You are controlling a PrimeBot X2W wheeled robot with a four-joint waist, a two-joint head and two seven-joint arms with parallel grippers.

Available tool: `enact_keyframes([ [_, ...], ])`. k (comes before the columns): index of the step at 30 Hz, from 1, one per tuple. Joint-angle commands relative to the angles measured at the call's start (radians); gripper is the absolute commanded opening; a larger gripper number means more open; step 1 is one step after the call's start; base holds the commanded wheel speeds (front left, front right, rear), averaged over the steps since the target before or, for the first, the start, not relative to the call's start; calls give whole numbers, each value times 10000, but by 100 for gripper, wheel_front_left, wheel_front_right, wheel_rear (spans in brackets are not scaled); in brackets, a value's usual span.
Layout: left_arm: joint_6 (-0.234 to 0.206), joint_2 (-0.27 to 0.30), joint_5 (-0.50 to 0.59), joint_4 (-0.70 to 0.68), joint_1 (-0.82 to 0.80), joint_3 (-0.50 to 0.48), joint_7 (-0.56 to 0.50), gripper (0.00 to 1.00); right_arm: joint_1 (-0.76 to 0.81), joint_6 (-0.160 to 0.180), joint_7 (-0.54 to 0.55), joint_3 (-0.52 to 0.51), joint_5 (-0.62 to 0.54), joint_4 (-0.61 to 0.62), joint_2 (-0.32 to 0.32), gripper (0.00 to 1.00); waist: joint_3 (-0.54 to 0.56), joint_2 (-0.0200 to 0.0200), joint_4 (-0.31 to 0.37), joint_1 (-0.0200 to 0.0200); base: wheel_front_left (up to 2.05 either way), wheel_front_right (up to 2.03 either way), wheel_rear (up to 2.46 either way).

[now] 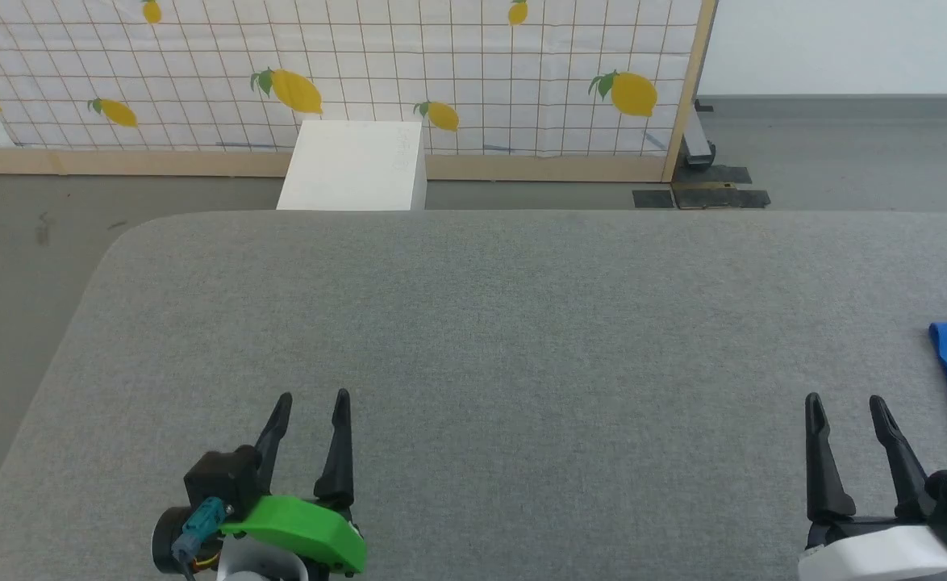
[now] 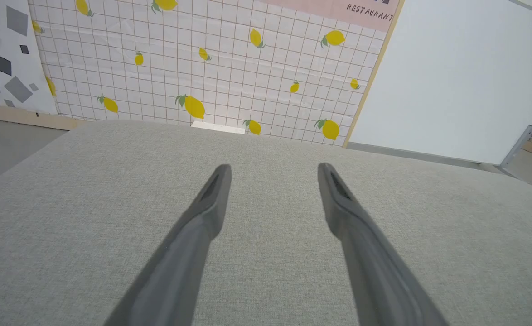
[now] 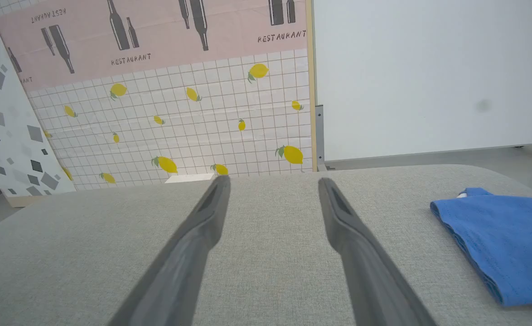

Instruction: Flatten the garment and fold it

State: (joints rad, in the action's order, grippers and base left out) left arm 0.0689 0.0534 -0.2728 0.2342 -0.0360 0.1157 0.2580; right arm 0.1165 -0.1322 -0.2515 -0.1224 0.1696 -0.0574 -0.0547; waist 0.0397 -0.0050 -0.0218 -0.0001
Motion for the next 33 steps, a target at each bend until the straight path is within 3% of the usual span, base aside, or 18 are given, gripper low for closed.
enact_keyframes([
  [1,-59,-31,1,-19,105,19,38,100,128,15,-77,12,20,1,31,100,4,50,3,1,0,0,0],
  [6,-51,-31,3,-31,115,28,38,100,146,15,-79,27,55,-2,38,100,-1,50,5,1,0,0,0],
  [7,0,0,1,-13,-3,17,-1,0,19,-2,5,10,13,-2,6,0,-1,0,5,1,0,0,0],
  [33,-74,-3,300,-266,34,-115,-294,0,-111,0,295,136,-175,61,7,0,-47,5,32,1,0,0,0],
])
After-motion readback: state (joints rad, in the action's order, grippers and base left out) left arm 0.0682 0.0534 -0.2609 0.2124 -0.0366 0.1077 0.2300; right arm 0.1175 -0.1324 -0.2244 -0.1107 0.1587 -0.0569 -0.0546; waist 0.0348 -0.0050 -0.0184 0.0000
